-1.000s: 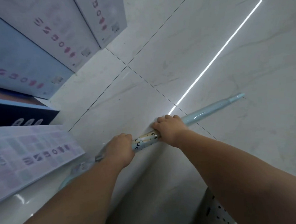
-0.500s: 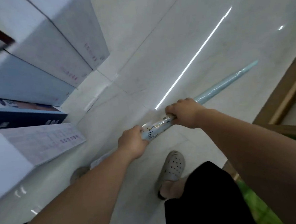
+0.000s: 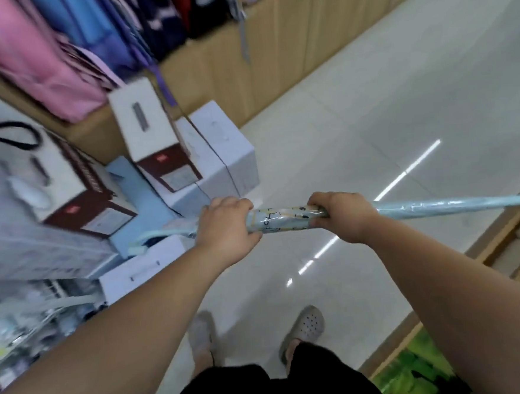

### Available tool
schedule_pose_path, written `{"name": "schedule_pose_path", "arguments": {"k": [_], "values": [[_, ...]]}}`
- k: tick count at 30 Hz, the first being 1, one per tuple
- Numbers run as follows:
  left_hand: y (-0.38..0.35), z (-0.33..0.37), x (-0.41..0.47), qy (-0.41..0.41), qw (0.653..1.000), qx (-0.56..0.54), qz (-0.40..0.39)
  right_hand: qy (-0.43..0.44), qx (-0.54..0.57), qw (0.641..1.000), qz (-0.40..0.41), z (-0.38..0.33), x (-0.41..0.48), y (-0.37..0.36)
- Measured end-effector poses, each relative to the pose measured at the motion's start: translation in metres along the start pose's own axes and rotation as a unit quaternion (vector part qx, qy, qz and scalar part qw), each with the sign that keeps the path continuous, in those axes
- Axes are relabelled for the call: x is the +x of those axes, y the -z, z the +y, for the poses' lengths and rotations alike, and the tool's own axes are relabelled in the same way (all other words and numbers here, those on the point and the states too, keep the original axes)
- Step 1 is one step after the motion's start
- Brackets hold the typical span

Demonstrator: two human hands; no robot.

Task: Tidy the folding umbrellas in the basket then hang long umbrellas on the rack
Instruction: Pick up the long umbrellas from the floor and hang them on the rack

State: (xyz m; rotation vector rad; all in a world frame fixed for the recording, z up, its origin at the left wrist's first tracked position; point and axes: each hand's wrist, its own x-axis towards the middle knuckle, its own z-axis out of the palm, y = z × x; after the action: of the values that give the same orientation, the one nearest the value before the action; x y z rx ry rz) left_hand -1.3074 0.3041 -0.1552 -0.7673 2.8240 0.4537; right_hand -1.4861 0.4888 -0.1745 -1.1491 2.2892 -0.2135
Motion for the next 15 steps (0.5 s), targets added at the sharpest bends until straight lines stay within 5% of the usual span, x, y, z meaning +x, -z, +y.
{"name": "schedule_pose_path", "arguments": {"k": [5, 9, 12, 15], "values": [[0.067, -0.035, -0.053, 0.032, 0.982, -0.065, 0.177, 0.000, 0.048, 0.996, 0.069, -0.068, -0.019, 0.033], [0.087, -0.068, -0.101, 0.102, 0.950, -0.250, 0.159, 0.010, 0.152, 0.982, 0.116, -0.136, -0.039, 0.032], [0.108, -0.101, -0.132, 0.164, 0.867, -0.462, 0.087, 0.037, 0.244, 0.960, 0.134, -0.203, -0.047, 0.017], [0.137, -0.144, -0.166, 0.153, 0.793, -0.582, 0.099, 0.084, 0.312, 0.937, 0.130, -0.279, -0.053, -0.004]]}}
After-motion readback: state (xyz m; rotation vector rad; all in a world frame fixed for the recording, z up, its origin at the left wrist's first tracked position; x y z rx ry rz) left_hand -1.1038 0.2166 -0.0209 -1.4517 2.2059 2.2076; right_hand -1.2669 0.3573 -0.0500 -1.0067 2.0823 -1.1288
